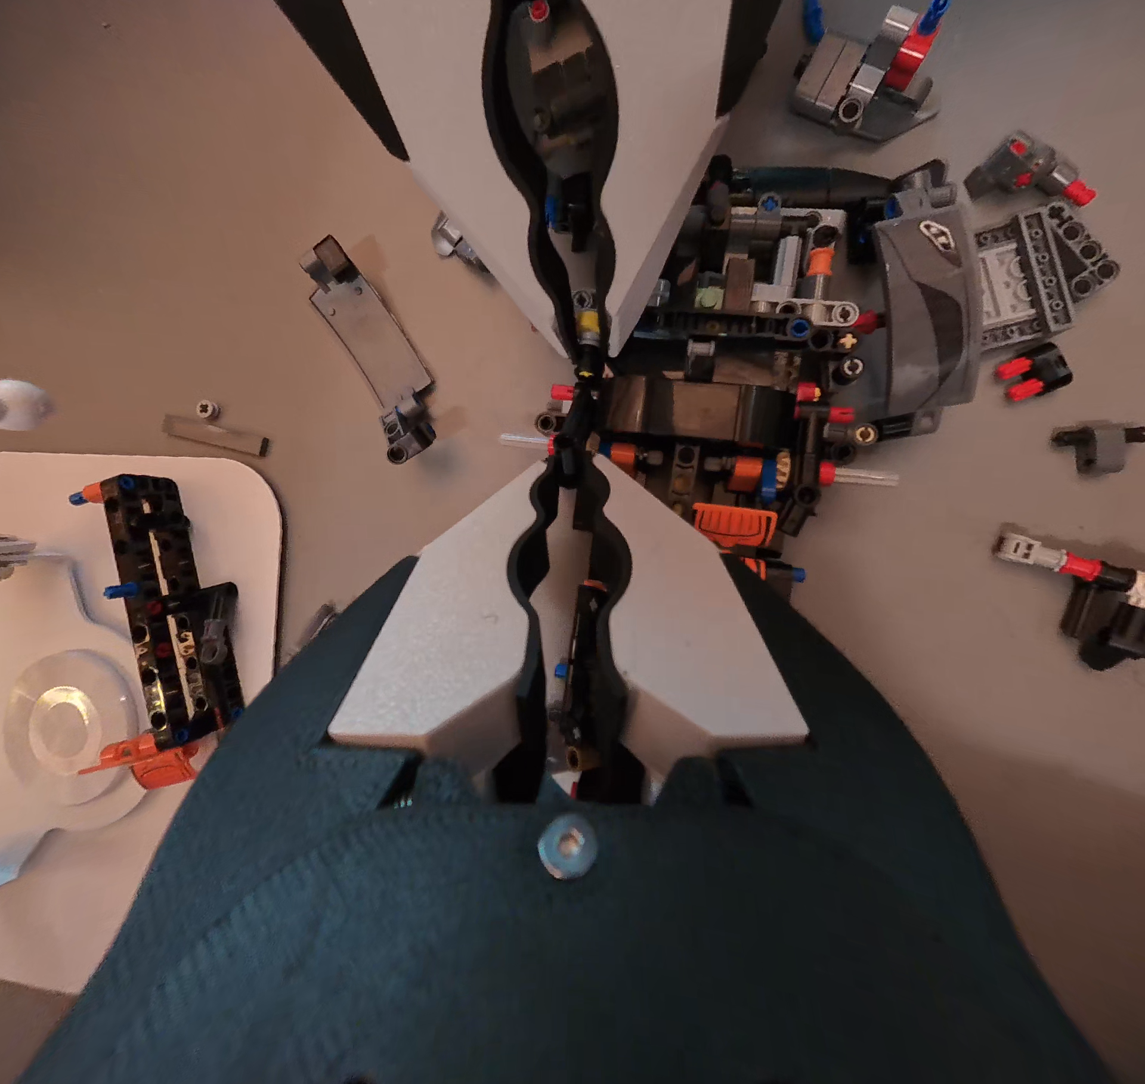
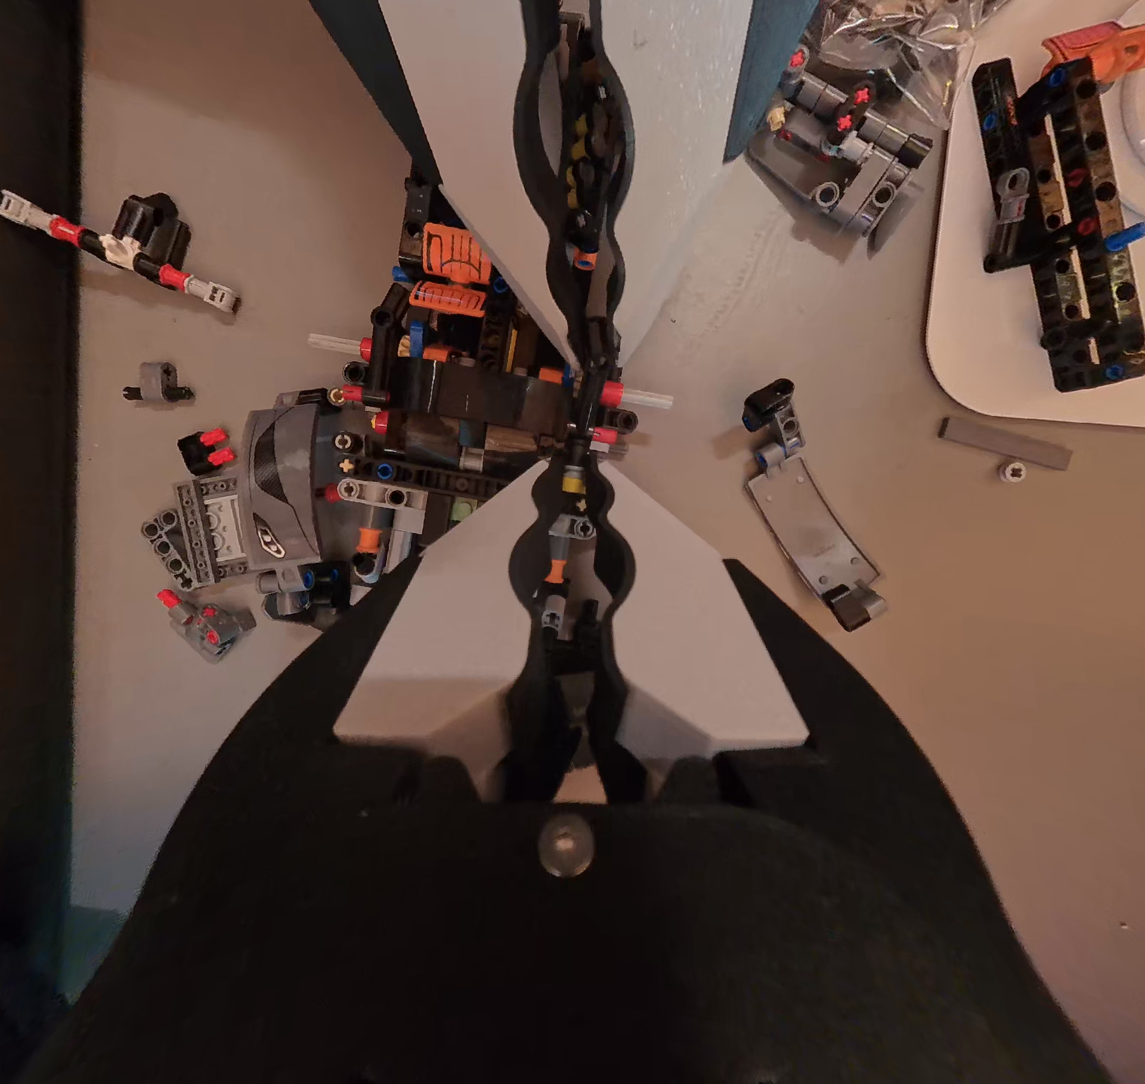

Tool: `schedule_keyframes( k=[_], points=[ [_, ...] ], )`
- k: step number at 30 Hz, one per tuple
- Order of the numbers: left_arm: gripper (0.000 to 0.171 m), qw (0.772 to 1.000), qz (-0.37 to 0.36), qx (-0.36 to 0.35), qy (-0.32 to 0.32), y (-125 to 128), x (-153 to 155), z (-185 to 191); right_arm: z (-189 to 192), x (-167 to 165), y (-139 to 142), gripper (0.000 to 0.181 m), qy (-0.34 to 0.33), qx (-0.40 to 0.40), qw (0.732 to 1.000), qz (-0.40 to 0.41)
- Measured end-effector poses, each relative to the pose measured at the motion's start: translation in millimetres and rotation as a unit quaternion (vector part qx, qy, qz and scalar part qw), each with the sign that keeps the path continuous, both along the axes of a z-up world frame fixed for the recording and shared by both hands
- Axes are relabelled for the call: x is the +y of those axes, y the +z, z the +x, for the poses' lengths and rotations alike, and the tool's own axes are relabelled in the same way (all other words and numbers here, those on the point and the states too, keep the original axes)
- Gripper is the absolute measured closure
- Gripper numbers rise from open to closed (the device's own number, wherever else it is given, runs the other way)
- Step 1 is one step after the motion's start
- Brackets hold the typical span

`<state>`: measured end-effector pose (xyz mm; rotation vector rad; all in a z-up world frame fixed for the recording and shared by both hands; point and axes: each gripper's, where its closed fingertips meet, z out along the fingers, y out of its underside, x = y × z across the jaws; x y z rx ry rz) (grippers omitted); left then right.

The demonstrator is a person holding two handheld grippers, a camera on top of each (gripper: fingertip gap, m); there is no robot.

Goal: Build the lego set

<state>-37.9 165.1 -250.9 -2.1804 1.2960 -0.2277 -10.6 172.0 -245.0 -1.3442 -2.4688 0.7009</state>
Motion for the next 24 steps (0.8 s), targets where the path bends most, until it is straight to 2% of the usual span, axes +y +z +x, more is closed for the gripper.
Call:
schedule_keyframes(
  k=[6,19,24],
  points=[
    [0.168,1.0,-0.009,-0.016,-0.005,1.9,-5.3,-2.2,-0.2,-4.7,0.5,0.175,0.01,0.01,1.0,-0.011],
    [0.167,0.993,-0.025,-0.118,0.008,6.5,-6.3,-9.4,-2.1,-4.3,8.0,0.176,0.002,0.036,0.998,-0.05],
    [0.168,0.991,-0.031,-0.131,0.007,4.2,-6.3,-9.0,-1.7,-3.2,9.4,0.175,-0.005,0.039,0.998,-0.053]
  ],
)
